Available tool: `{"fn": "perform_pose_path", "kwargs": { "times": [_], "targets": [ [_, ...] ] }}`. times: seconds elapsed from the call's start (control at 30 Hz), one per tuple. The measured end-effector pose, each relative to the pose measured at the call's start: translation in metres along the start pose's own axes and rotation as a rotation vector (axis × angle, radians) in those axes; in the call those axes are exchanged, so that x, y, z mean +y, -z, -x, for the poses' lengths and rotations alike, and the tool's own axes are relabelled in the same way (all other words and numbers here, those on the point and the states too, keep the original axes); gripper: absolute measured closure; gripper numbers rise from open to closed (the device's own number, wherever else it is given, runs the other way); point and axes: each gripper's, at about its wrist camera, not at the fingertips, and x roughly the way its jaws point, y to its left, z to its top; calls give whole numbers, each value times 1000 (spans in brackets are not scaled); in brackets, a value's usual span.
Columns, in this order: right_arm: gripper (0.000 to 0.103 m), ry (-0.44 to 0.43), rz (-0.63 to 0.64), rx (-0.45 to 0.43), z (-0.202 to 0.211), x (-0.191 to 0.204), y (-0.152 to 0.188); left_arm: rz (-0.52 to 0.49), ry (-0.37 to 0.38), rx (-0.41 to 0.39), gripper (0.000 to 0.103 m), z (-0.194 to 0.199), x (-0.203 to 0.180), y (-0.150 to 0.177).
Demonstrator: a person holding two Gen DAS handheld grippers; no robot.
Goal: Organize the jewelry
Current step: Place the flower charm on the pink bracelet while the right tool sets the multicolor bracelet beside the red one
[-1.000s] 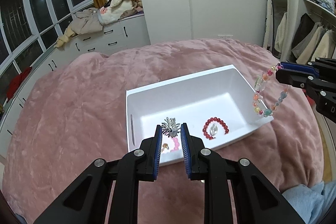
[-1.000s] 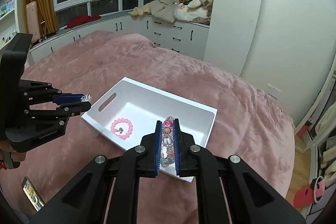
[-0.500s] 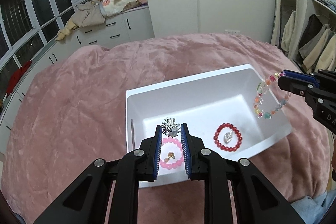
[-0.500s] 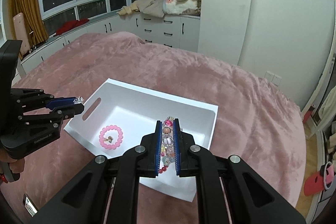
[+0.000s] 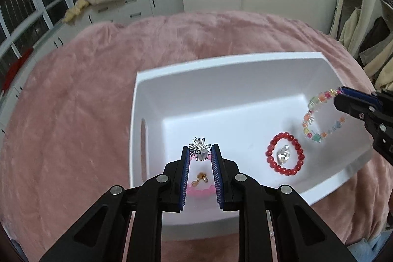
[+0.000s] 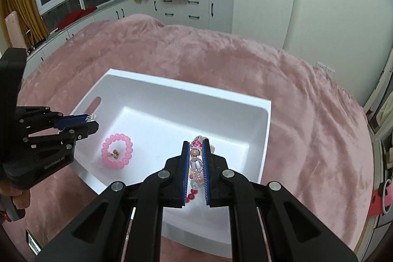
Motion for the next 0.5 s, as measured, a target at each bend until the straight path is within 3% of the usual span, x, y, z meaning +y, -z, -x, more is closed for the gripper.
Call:
{"fn": "perform_pose_path", "kwargs": {
  "times": [0.13, 0.37, 0.5],
  "targets": [
    [92, 2, 5, 33, -11, 1, 5, 53, 78, 69, 80, -23, 8, 3],
    [92, -4, -4, 69, -20, 3, 14, 54, 74, 102, 79, -38, 10, 9],
    [91, -4, -11, 53, -14, 2, 15, 30, 62, 87, 68, -30, 6, 9]
  ]
}}
